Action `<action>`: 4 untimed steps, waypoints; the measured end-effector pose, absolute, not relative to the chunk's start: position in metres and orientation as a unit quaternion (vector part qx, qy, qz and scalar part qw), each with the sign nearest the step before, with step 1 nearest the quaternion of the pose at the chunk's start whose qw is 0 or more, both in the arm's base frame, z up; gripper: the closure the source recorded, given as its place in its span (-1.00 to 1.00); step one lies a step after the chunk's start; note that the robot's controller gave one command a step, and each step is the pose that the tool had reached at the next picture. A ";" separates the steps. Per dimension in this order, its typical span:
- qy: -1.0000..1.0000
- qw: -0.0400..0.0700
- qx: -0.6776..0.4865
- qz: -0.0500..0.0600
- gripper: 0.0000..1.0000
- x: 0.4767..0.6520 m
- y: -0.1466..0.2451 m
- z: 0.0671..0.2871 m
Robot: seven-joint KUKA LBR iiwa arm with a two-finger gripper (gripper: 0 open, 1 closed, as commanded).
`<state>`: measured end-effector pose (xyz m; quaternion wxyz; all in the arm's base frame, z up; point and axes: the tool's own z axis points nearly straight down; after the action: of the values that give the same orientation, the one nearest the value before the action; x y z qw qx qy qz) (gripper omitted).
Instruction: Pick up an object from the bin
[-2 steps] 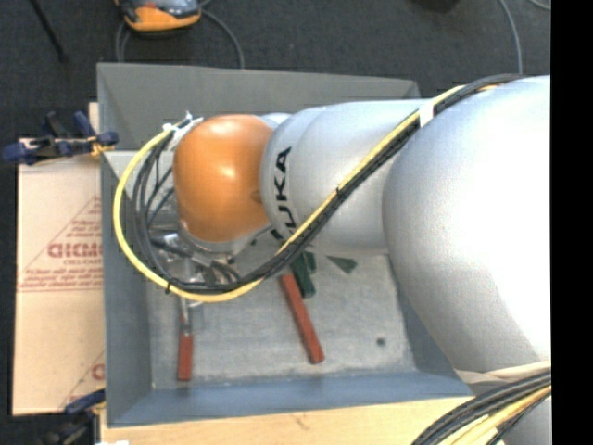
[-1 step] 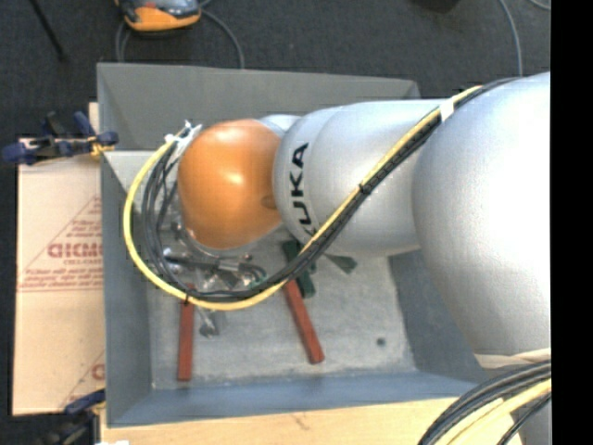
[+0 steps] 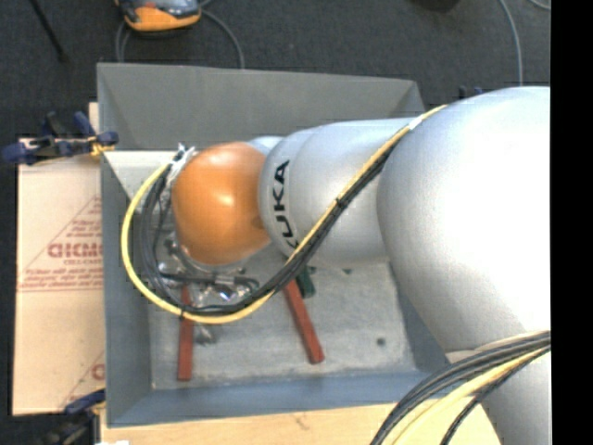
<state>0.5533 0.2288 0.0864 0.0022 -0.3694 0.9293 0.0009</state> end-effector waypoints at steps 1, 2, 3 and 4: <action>0.824 0.002 -0.567 0.000 1.00 0.542 0.231 0.071; 0.824 0.001 -0.566 0.001 1.00 0.542 0.231 0.071; 0.825 -0.001 -0.566 0.002 1.00 0.541 0.231 0.077; 0.825 -0.002 -0.565 0.001 1.00 0.540 0.230 0.094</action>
Offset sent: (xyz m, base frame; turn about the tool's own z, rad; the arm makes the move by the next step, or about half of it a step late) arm 0.0000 0.0000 0.0000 0.0000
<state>0.5405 0.2304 0.0937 -0.0018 -0.5654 0.8248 0.0011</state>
